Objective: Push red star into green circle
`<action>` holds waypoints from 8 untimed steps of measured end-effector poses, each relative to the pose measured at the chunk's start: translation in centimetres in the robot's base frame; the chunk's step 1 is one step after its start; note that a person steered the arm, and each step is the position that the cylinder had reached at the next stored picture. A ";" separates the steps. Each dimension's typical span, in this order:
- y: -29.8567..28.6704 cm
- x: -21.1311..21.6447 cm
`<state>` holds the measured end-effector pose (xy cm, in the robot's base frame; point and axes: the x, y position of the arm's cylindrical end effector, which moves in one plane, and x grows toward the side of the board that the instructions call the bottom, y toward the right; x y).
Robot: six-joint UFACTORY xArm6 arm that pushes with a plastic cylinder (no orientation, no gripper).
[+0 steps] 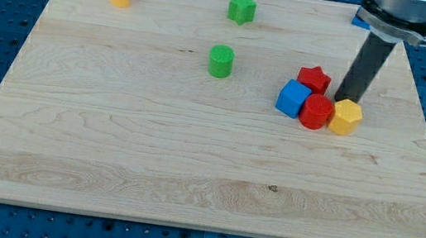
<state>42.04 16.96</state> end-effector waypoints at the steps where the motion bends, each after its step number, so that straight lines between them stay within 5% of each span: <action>1: -2.7 -1.1; 8: -8.3 -3.7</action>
<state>38.35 8.62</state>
